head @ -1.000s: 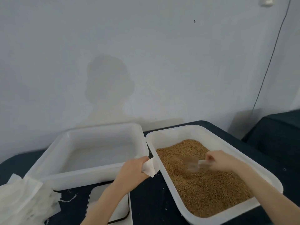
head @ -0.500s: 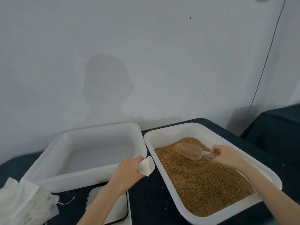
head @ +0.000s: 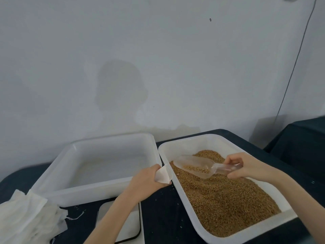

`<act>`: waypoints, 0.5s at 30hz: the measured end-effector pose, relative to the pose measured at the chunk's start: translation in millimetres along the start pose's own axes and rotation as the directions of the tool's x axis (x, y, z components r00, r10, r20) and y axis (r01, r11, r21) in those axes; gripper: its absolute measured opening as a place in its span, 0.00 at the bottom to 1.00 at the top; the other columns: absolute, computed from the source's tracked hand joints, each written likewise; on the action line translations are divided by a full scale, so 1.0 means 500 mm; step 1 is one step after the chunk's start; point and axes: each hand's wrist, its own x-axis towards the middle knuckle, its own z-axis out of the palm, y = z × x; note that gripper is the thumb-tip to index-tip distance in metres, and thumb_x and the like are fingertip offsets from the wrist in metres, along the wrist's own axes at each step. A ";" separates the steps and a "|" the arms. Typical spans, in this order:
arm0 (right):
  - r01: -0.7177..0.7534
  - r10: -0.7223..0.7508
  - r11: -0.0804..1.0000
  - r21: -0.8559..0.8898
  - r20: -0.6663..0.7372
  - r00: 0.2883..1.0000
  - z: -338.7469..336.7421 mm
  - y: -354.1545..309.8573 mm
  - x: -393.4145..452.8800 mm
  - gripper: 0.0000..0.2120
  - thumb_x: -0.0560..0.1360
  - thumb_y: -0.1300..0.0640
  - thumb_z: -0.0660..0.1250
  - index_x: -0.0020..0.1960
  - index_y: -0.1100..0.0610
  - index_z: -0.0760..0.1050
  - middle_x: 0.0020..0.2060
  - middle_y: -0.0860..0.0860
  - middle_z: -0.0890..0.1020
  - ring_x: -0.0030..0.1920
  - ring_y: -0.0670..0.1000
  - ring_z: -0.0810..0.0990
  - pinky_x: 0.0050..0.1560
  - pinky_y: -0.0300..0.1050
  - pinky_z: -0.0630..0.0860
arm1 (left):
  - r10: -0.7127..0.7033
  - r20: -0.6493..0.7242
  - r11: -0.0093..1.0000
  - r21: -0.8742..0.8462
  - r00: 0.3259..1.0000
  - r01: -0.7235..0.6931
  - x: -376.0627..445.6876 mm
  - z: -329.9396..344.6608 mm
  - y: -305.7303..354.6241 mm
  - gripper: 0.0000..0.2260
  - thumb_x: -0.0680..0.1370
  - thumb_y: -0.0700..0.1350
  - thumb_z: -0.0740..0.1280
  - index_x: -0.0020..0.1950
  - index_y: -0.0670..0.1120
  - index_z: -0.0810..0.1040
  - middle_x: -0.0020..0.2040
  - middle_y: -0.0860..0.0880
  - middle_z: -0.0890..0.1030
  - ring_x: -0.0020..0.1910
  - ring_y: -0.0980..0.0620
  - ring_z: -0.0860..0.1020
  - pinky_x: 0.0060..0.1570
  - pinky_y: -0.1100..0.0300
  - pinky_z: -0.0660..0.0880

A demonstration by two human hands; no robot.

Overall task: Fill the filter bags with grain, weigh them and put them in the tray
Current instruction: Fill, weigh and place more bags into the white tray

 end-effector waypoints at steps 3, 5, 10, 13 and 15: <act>0.021 -0.018 0.999 -0.048 0.063 0.998 0.014 -0.011 0.001 0.09 0.64 0.54 0.76 0.42 0.47 0.81 0.43 0.46 0.84 0.30 0.44 0.77 0.32 0.34 0.73 | 0.007 0.010 0.999 0.036 1.000 -0.008 0.002 0.000 0.008 0.20 0.69 0.66 0.68 0.54 0.58 0.69 0.46 0.60 0.76 0.45 0.60 0.76 0.44 0.61 0.75; 0.012 -0.005 0.996 -0.092 0.074 0.997 0.022 -0.012 0.004 0.11 0.61 0.48 0.75 0.42 0.44 0.80 0.44 0.43 0.84 0.34 0.47 0.79 0.36 0.38 0.77 | 0.015 0.018 0.999 0.052 1.000 -0.016 0.003 0.000 0.012 0.20 0.69 0.65 0.68 0.55 0.58 0.69 0.47 0.60 0.76 0.45 0.60 0.76 0.43 0.62 0.74; 0.007 0.002 0.996 -0.089 0.094 0.996 0.035 -0.017 0.010 0.12 0.60 0.46 0.74 0.43 0.41 0.80 0.44 0.41 0.84 0.33 0.39 0.79 0.35 0.31 0.74 | 0.058 0.051 0.995 0.080 0.997 -0.062 0.000 -0.001 0.018 0.21 0.69 0.66 0.69 0.55 0.59 0.69 0.48 0.61 0.76 0.45 0.62 0.74 0.43 0.65 0.71; 0.016 -0.007 0.997 -0.081 0.111 0.994 0.041 -0.027 0.013 0.10 0.63 0.51 0.76 0.43 0.42 0.80 0.43 0.43 0.84 0.33 0.41 0.79 0.35 0.31 0.74 | 0.069 0.096 0.994 0.081 0.993 -0.076 0.002 0.002 0.021 0.23 0.69 0.65 0.69 0.59 0.57 0.71 0.54 0.58 0.78 0.50 0.59 0.76 0.51 0.61 0.74; 0.031 -0.022 0.997 -0.074 0.118 0.993 0.044 -0.035 0.015 0.10 0.65 0.55 0.76 0.43 0.43 0.80 0.42 0.44 0.84 0.34 0.44 0.79 0.37 0.34 0.75 | 0.069 0.143 0.997 0.037 0.987 -0.075 0.001 0.004 0.027 0.26 0.70 0.64 0.70 0.64 0.56 0.70 0.57 0.56 0.78 0.53 0.57 0.76 0.55 0.56 0.75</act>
